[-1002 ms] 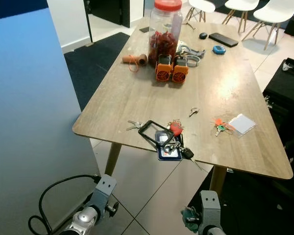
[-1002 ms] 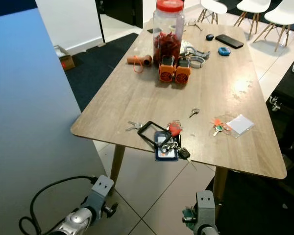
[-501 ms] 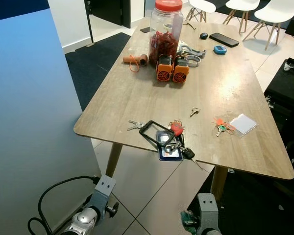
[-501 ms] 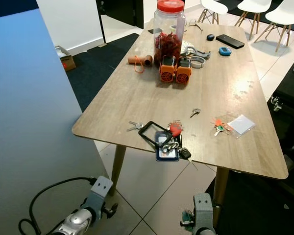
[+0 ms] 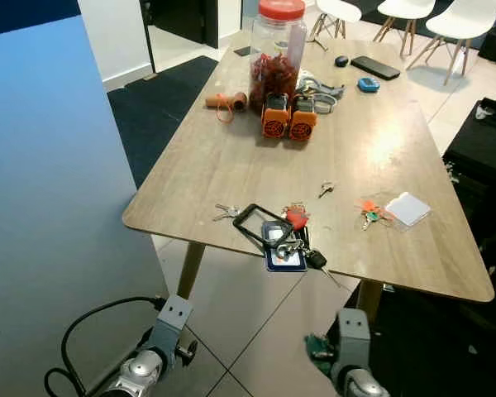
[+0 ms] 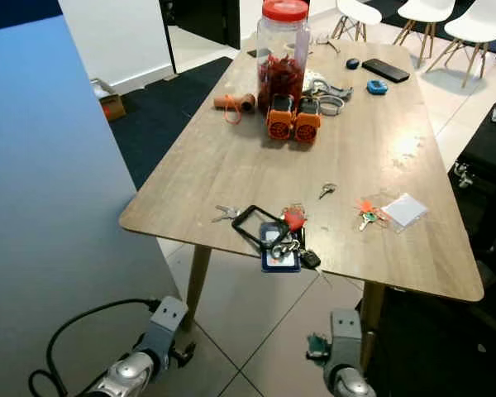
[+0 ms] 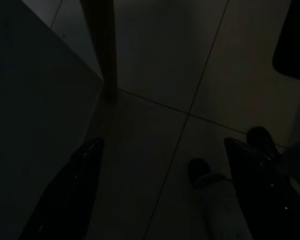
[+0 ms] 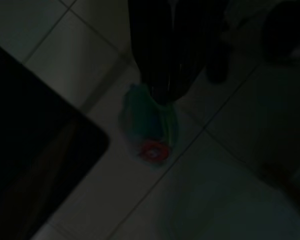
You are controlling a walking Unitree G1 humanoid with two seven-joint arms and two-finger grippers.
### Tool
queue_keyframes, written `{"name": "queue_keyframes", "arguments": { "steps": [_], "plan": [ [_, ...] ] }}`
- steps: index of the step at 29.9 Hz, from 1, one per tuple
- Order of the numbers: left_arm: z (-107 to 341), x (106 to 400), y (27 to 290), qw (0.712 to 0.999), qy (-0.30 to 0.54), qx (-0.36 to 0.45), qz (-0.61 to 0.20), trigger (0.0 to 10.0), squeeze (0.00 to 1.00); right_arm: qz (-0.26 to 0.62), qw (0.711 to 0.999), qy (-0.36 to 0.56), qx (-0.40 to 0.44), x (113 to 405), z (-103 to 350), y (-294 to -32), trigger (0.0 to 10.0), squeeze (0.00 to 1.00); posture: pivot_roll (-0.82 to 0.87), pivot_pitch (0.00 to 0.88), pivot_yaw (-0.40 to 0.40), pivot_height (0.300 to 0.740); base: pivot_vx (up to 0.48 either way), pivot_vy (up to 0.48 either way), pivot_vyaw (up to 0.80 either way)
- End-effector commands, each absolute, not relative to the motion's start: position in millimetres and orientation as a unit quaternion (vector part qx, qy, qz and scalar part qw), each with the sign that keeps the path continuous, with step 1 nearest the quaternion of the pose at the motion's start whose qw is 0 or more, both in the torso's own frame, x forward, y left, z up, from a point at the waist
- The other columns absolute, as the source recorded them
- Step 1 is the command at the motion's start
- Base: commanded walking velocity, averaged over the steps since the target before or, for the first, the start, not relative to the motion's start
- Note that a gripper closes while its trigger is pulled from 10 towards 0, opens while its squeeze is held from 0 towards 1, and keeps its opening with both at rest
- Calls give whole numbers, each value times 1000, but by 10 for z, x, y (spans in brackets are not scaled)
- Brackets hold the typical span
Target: Hang keys on a hook
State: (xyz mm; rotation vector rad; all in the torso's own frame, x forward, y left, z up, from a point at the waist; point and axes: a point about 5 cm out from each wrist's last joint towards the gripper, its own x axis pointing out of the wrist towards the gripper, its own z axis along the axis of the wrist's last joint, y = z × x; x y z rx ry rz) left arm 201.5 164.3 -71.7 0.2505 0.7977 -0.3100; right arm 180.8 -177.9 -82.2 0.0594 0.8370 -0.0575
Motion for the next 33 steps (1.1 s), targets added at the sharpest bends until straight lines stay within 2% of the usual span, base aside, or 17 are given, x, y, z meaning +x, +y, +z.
{"name": "queue_keyframes", "arguments": {
  "steps": [1,4,7,9,11,16,20,23,25,33],
  "plan": [
    [-754,1942,1691,897,397,128,-148,10000,0,-41,912,405,42,1792,-826,-1808,10000,0,68,28,-35,740,0,0,0],
    [-769,1916,1749,896,406,125,-126,10000,0,-3,901,435,-6,1663,-895,-1764,10000,0,56,42,1,740,0,0,0],
    [-784,1886,1747,892,410,129,-136,10000,0,7,895,446,-20,1599,-924,-1772,10000,0,52,42,4,740,0,0,0],
    [-784,1878,1701,888,405,140,-165,10000,0,-50,902,428,35,1632,-896,-1850,10000,0,53,44,-2,740,0,0,0],
    [-779,1890,1728,894,405,130,-143,10000,0,-57,902,425,55,1626,-897,-1850,10000,0,60,35,-16,740,0,0,0],
    [-766,1927,1770,893,410,132,-130,10000,0,-19,901,433,16,1580,-919,-1799,10000,0,52,36,10,740,0,0,0],
    [-763,1938,1717,888,407,148,-156,10000,0,-51,909,410,55,1680,-864,-1870,10000,0,52,29,-6,740,0,0,0],
    [-761,1952,1739,893,410,134,-132,10000,0,-36,903,426,44,1639,-890,-1861,10000,0,54,8,-20,740,0,0,0],
    [-769,1941,1755,891,415,134,-122,10000,0,-29,894,447,25,1575,-926,-1863,10000,0,44,19,-2,740,0,0,0],
    [-809,1871,1725,886,424,137,-130,10000,0,-37,902,429,43,1626,-895,-1872,10000,0,58,0,-29,740,0,0,0]
  ]
}}
